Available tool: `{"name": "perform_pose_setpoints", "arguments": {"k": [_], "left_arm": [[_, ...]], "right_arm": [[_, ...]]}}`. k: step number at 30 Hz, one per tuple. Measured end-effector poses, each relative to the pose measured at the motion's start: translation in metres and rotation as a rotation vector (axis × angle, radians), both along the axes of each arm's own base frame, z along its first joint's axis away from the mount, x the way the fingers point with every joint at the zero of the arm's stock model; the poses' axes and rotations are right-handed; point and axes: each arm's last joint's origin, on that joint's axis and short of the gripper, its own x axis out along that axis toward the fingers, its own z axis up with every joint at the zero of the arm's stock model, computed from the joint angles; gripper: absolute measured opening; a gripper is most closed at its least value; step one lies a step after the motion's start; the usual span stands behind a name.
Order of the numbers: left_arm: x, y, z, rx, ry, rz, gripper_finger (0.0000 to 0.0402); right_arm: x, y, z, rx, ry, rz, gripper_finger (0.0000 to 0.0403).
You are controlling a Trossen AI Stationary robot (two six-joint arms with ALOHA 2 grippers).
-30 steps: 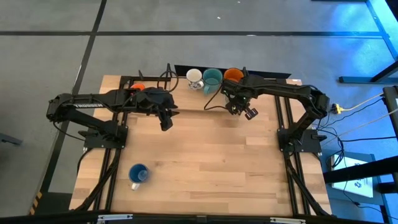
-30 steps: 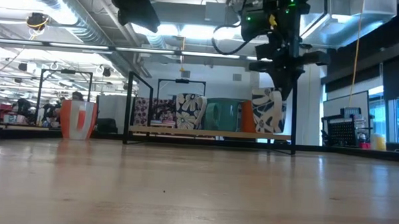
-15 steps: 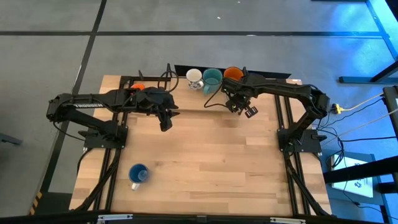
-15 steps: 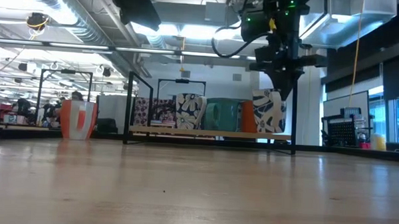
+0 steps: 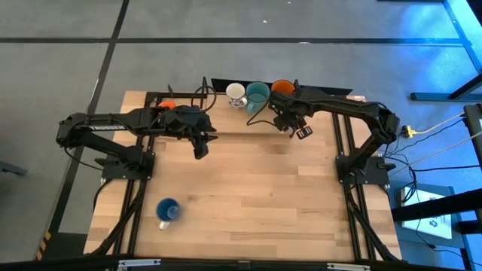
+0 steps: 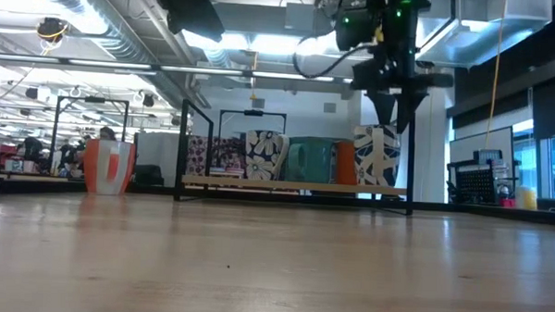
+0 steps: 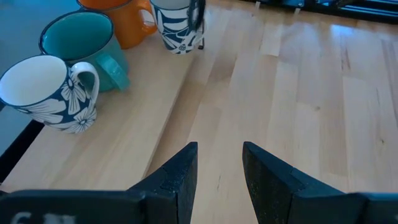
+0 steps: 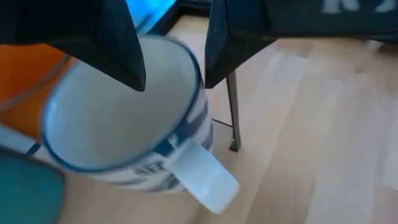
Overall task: Place coffee mugs
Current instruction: Put the blue-white mug on the shelf, then put the blue mug on the shelf
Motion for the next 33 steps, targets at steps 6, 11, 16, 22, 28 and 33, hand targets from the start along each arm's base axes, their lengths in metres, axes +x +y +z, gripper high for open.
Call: {"name": "perform_pose_setpoints", "arguments": {"k": [6,11,16,22,28,33], "left_arm": [[0.000,0.000,0.000,0.000,0.000,0.000,0.0121],[0.000,0.000,0.000,-0.012,-0.004,0.010,0.0121],[0.000,0.000,0.000,-0.048,-0.014,0.035,0.0135],[0.000,-0.006,-0.001,-0.227,-0.015,-0.053,0.0168],[-0.009,-0.038,-0.011,-0.458,0.140,-0.200,0.0169],[-0.026,-0.073,-0.021,-0.472,0.351,-0.266,0.0168]], "right_arm": [[0.005,0.007,0.039,0.058,-0.122,-0.128,0.0154],[0.012,0.033,0.079,0.203,-0.304,-0.346,0.0146],[0.012,0.073,0.112,0.434,-0.467,-0.590,0.0138],[0.001,0.134,0.116,0.402,-0.538,-0.468,0.0138],[-0.018,0.177,0.087,0.341,-0.584,-0.434,0.0138],[-0.039,0.195,0.051,0.363,-0.642,-0.476,0.0138]]}}
